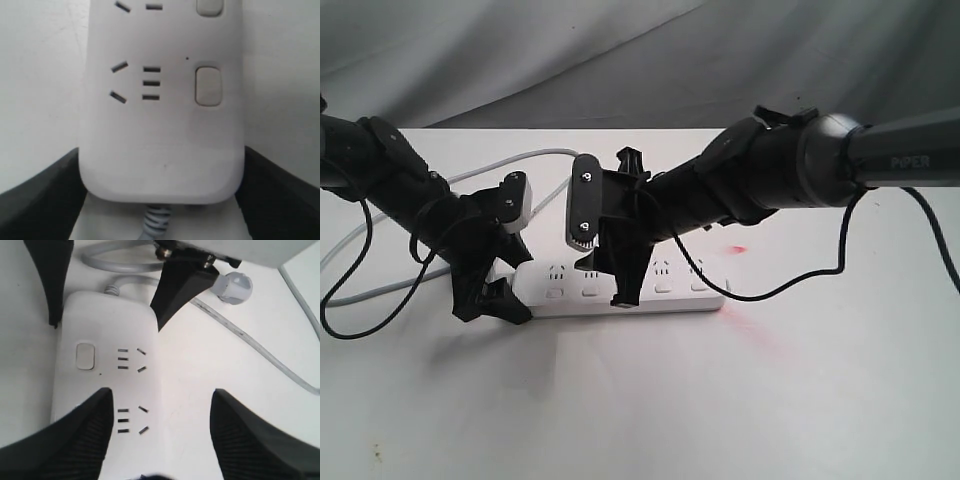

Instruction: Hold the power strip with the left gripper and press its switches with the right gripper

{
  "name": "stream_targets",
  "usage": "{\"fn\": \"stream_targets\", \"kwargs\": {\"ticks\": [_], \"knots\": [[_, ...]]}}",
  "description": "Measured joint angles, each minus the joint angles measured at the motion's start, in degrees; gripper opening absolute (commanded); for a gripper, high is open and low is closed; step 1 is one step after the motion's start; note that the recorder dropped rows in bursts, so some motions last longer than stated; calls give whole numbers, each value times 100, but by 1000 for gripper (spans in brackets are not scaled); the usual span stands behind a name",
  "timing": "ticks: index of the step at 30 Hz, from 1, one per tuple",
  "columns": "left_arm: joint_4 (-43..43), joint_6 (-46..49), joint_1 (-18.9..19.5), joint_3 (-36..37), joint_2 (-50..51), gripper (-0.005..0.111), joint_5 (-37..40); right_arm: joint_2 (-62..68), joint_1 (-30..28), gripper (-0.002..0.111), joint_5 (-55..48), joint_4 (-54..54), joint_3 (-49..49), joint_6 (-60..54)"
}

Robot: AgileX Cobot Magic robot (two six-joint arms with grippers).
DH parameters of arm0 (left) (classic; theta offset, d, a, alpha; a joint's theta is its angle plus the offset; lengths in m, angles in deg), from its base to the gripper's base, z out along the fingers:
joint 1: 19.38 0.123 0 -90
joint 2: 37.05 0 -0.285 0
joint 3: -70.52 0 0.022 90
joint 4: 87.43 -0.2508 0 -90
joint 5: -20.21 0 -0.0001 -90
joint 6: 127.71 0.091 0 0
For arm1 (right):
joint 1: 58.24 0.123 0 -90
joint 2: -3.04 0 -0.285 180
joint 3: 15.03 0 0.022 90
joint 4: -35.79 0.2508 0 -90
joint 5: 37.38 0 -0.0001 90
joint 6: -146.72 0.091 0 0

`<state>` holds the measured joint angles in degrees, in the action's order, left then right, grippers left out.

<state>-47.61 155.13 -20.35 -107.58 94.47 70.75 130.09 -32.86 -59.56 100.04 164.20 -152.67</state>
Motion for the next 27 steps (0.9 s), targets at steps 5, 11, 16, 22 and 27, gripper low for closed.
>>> {"fn": "stream_targets", "kwargs": {"ticks": [5,11,16,22,27], "knots": [[0,0,0,0,0,68,0,0,-3,54,-10,2,-10,0],[0,0,0,0,0,68,0,139,-3,54,-31,2,-10,14],[0,0,0,0,0,68,0,209,-3,54,-46,2,-15,13],[0,0,0,0,0,68,0,209,-3,54,-46,2,-15,13],[0,0,0,0,0,68,0,237,-3,54,-46,2,-15,13]]}}
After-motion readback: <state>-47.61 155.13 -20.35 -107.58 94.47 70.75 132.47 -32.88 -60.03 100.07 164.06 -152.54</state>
